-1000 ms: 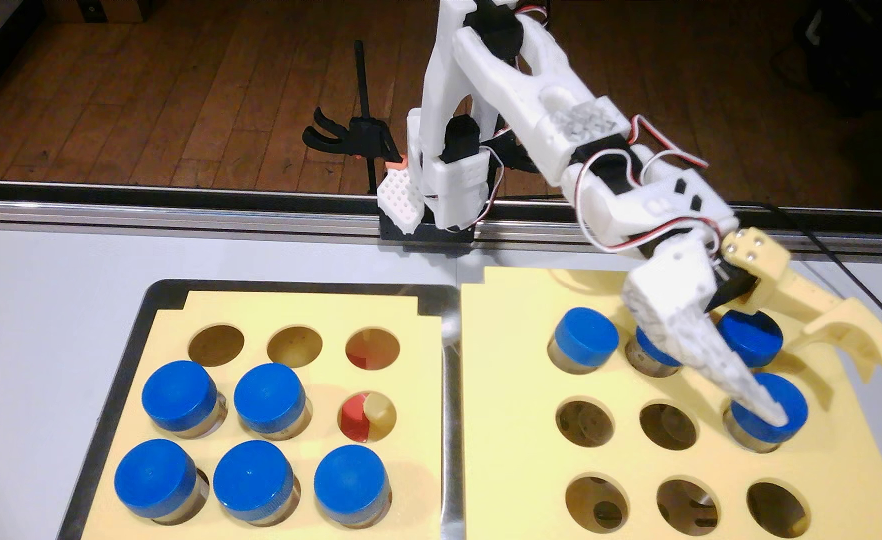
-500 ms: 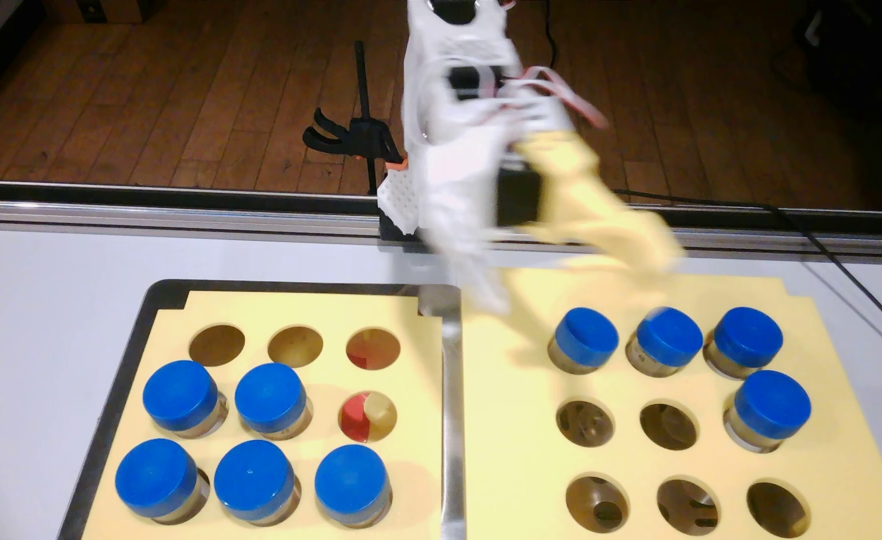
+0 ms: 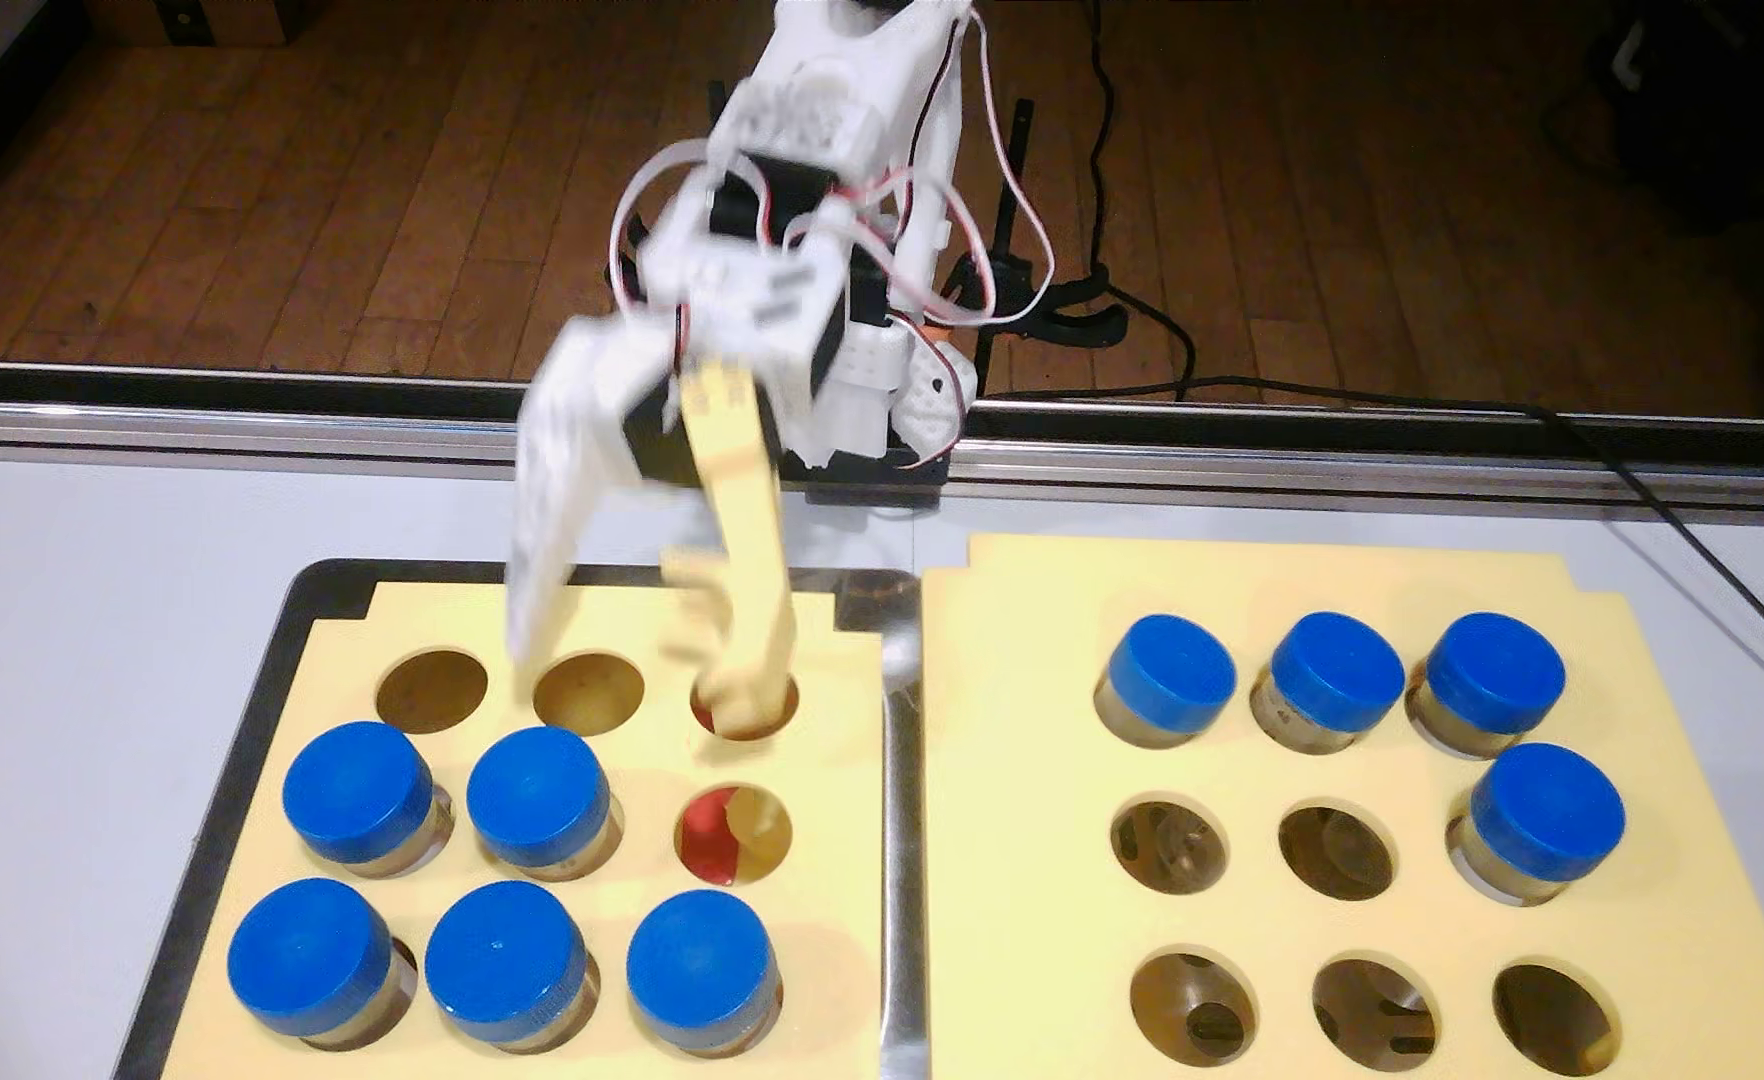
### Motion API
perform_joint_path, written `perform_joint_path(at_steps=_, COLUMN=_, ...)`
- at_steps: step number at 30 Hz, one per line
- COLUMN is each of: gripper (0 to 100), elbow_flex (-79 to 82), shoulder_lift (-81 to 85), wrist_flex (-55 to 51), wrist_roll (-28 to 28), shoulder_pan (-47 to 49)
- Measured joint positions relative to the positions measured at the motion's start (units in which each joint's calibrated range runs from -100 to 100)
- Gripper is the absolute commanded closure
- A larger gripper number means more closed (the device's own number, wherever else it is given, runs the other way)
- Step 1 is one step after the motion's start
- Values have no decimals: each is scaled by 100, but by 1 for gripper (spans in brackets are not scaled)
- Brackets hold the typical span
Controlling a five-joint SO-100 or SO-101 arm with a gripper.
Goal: Move the test tubes
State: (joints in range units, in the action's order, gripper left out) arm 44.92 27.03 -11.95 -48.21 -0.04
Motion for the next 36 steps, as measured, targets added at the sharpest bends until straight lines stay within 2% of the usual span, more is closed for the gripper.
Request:
perform_joint_path(at_steps=13, gripper=67, elbow_flex=-1677, shoulder_lift=-1958, wrist_flex=395, wrist_roll=0, shoulder_pan=-88)
perform_joint_path(at_steps=19, gripper=85, elbow_flex=-1911, shoulder_lift=-2186, wrist_flex=395, wrist_roll=0, shoulder_pan=-88)
perform_joint_path(at_steps=27, gripper=87, elbow_flex=-1958, shoulder_lift=-2186, wrist_flex=385, wrist_roll=31, shoulder_pan=-79)
perform_joint_path(at_steps=29, gripper=87, elbow_flex=-2070, shoulder_lift=-2144, wrist_flex=231, wrist_roll=5, shoulder_pan=-79)
perform_joint_path(at_steps=34, gripper=87, elbow_flex=-2895, shoulder_lift=-1686, wrist_flex=-1195, wrist_roll=-20, shoulder_pan=-79)
perform_joint_path(at_steps=36, gripper=87, elbow_flex=-3316, shoulder_lift=-1381, wrist_flex=-1387, wrist_roll=-15, shoulder_pan=-114)
